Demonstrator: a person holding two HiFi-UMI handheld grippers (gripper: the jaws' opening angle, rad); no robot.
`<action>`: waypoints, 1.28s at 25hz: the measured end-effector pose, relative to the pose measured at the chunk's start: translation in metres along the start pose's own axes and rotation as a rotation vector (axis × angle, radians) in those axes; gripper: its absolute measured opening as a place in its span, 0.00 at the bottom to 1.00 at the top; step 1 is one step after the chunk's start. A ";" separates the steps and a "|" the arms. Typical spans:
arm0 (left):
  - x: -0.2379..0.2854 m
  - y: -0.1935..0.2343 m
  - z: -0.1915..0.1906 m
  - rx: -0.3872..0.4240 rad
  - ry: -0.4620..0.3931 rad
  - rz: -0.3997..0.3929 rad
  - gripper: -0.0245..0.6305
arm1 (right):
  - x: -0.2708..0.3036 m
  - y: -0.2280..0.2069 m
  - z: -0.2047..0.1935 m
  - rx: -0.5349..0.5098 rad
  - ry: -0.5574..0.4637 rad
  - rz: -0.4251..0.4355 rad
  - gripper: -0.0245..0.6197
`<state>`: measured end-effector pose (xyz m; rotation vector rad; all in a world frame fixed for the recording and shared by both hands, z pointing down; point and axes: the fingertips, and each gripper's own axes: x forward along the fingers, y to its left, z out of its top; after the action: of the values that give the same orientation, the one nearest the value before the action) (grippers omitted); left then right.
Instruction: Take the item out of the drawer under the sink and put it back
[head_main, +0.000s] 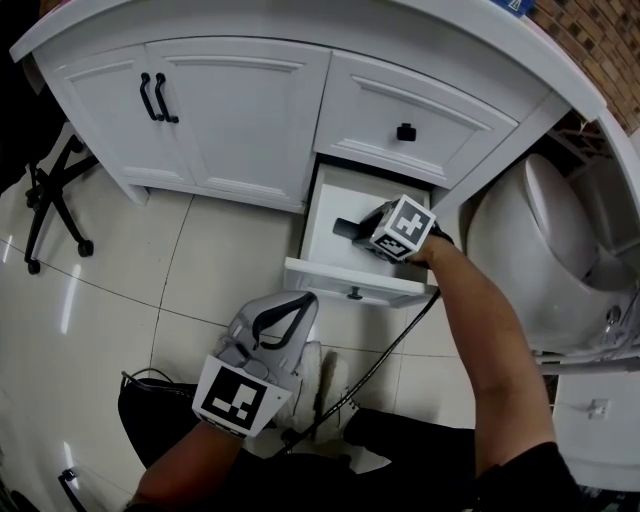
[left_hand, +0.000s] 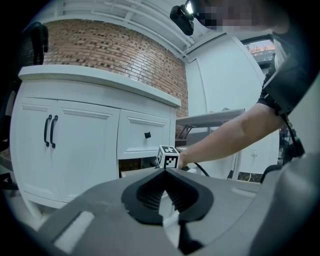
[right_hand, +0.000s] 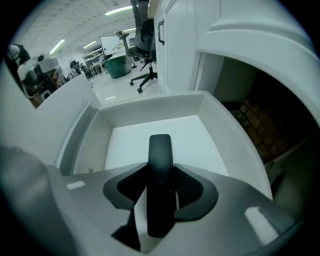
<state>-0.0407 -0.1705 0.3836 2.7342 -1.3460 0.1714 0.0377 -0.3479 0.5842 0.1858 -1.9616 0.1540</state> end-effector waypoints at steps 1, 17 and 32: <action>-0.001 0.000 0.001 -0.004 -0.005 0.002 0.04 | -0.001 0.000 0.001 -0.022 0.005 -0.025 0.30; -0.032 -0.020 0.029 -0.003 -0.027 -0.011 0.04 | -0.172 0.040 0.070 -0.051 -0.449 -0.420 0.30; -0.053 -0.048 0.052 0.004 -0.064 -0.039 0.04 | -0.290 0.180 0.033 0.238 -0.894 -0.479 0.30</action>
<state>-0.0318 -0.1070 0.3230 2.7897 -1.3072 0.0837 0.0824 -0.1615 0.3002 1.0125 -2.6989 -0.0256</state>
